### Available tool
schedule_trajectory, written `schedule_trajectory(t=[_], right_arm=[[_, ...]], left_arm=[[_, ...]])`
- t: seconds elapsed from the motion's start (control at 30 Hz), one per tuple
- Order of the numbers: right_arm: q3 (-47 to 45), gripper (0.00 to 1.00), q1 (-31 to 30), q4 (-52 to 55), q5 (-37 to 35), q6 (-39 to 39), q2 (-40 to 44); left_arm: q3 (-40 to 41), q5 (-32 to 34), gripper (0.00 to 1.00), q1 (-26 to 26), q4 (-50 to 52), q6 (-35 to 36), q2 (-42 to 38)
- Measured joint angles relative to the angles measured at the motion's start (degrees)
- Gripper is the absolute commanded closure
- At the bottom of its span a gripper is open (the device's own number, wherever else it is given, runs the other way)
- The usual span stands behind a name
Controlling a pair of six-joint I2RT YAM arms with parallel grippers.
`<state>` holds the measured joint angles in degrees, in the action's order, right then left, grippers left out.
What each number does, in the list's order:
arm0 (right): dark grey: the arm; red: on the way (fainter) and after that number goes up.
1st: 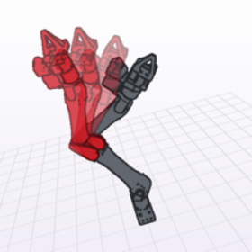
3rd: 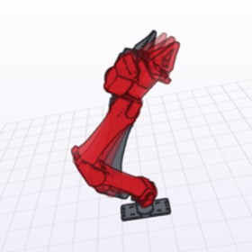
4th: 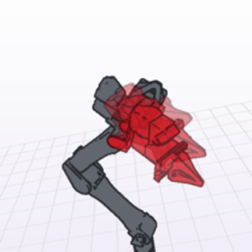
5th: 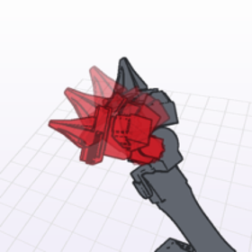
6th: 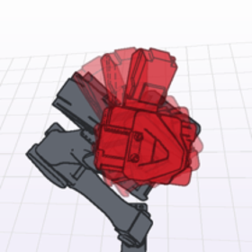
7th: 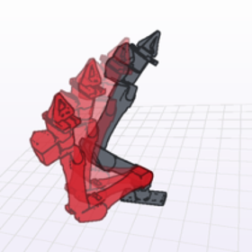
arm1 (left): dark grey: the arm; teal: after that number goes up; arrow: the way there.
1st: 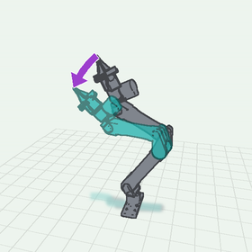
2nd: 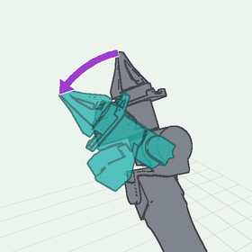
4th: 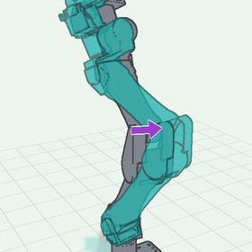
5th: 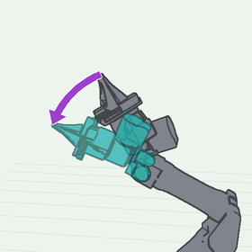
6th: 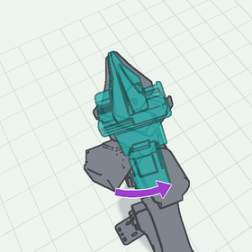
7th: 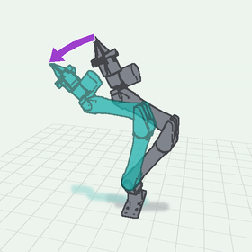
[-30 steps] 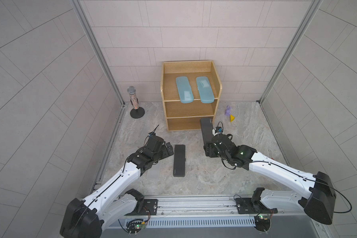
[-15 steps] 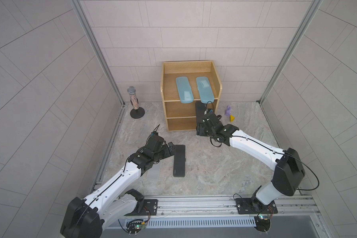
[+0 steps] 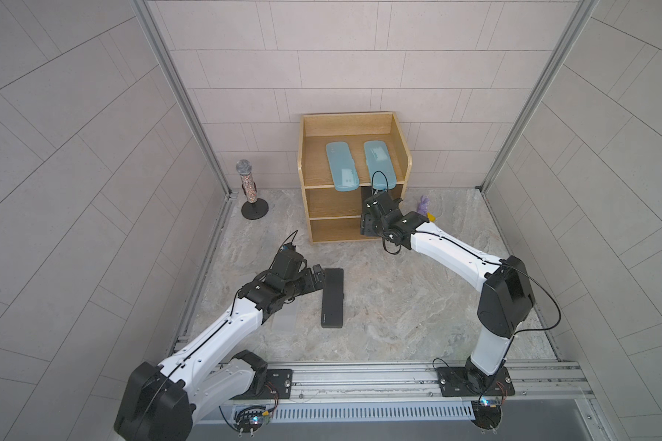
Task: Place the pencil cases on the shelf according to color
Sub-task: Place the pencil case on the shelf.
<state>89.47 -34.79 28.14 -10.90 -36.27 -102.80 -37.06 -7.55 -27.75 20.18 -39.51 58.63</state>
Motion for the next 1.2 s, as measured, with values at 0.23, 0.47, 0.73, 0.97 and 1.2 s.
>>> schedule_trajectory(t=[0.23,0.47,0.73,0.97,1.2], right_arm=[[1.7,0.13,0.3,1.4,-0.2,0.9,0.0],[2.4,0.09,0.5,2.3,-0.6,1.8,0.0],[-3.0,0.08,0.5,3.2,-0.3,2.4,6.3],[-8.5,0.07,0.5,2.5,0.7,3.0,13.7],[-14.2,0.10,-0.5,0.3,3.5,3.1,16.9]], left_arm=[[0.0,-2.2,0.00,0.0,0.1,0.7,0.0],[0.5,-3.8,0.00,0.0,-0.2,0.8,0.0],[0.7,-4.7,0.00,0.0,-0.2,0.6,0.2],[0.7,-4.9,0.00,-0.1,-0.2,0.4,0.5],[0.7,-4.7,0.00,-0.4,0.2,0.4,1.0]])
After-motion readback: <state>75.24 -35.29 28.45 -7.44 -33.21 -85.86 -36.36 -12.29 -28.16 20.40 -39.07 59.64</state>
